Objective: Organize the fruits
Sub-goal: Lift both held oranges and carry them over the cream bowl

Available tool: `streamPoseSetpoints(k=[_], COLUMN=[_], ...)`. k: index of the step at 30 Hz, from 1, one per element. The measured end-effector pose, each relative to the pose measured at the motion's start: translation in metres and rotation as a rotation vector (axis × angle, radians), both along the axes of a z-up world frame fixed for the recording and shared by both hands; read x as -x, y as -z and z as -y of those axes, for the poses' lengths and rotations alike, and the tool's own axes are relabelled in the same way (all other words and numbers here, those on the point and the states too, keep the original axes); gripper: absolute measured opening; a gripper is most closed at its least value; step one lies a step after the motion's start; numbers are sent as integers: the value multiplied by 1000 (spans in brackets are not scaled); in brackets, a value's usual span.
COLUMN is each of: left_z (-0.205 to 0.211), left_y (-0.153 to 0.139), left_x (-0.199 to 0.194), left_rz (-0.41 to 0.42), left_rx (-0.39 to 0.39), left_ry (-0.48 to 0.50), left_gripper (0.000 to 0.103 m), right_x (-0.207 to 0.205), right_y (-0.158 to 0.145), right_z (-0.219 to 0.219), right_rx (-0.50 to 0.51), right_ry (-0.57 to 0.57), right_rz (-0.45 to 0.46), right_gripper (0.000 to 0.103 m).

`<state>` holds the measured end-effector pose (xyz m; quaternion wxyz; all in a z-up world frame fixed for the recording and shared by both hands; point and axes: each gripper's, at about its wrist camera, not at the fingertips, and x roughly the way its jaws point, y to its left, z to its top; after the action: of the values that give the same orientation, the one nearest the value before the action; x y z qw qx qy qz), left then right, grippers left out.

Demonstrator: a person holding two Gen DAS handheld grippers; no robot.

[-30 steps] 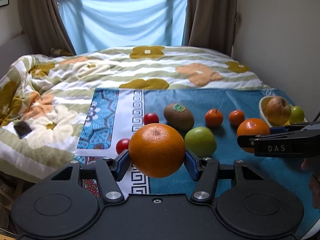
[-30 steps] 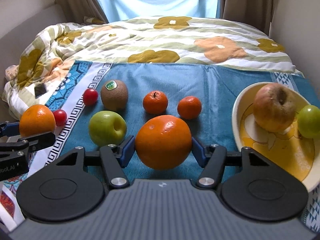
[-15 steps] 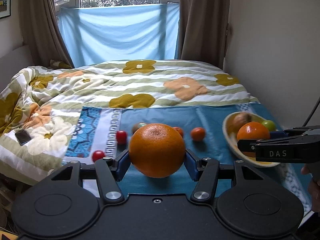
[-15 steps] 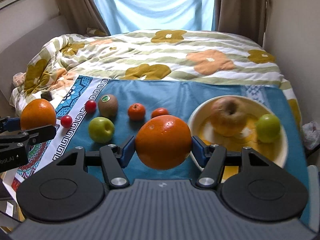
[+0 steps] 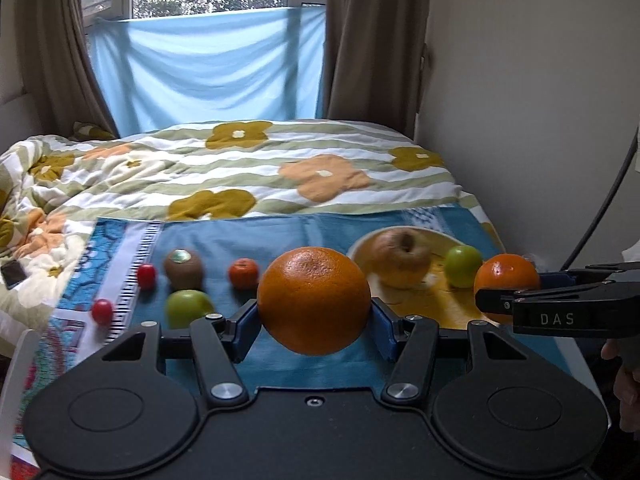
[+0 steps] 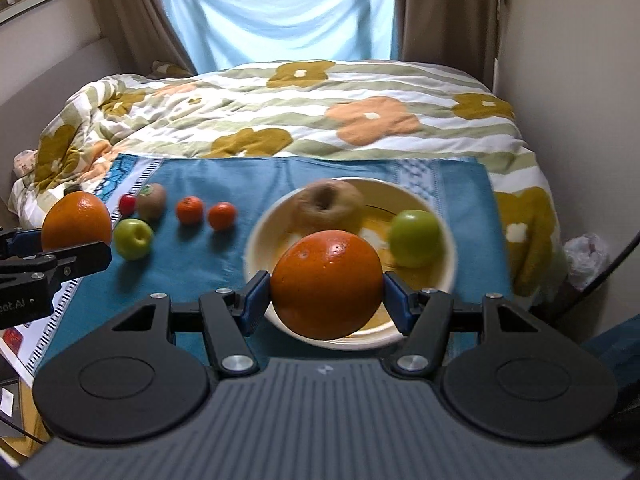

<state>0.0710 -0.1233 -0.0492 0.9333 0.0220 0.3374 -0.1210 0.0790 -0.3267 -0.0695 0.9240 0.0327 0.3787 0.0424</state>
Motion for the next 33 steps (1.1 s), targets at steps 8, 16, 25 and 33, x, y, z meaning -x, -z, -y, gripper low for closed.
streamPoseSetpoints(k=[8,16,25,33], left_z=[51,92,125,133], left_y=[21,54,85,86], left_x=[-13,-37,-57,-57], left_rz=[-39,-87,-136,-132], left_rx=[-13,-47,-114,-142], left_ry=[45,91,158,176], left_gripper=[62,62,62,80], right_x=[-5,-16,-30,-33], right_y=[13,26,39,39], right_z=[46,72,90,97], right_rx=[-10,-18,-42,-53], right_ry=[21,24,38,55], right_rz=[-19,-40,-59,-57], right_gripper=[75,75,75,75])
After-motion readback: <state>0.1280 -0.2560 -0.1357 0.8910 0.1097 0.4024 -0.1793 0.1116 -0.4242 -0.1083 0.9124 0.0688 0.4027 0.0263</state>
